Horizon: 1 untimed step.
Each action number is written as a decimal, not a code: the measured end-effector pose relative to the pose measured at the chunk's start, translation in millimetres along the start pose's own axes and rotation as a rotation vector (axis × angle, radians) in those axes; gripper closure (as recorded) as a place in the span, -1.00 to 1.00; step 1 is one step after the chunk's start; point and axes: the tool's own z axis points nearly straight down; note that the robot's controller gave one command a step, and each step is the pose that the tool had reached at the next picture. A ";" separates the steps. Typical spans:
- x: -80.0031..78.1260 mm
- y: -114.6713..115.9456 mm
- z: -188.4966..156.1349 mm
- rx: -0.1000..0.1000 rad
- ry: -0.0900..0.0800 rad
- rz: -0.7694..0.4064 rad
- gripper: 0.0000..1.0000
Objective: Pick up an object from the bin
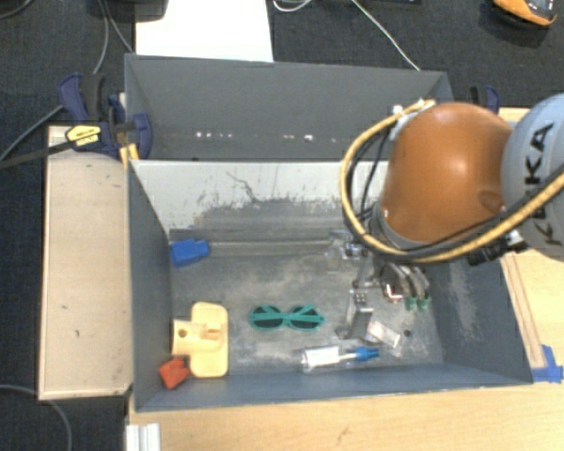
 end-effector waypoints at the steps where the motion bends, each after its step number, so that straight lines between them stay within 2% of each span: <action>1: -1.5 -0.5 -4.3 -0.001 -0.009 0.004 -1.00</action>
Offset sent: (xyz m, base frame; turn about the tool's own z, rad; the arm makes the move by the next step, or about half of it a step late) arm -0.0010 -0.0068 -0.0969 -0.0920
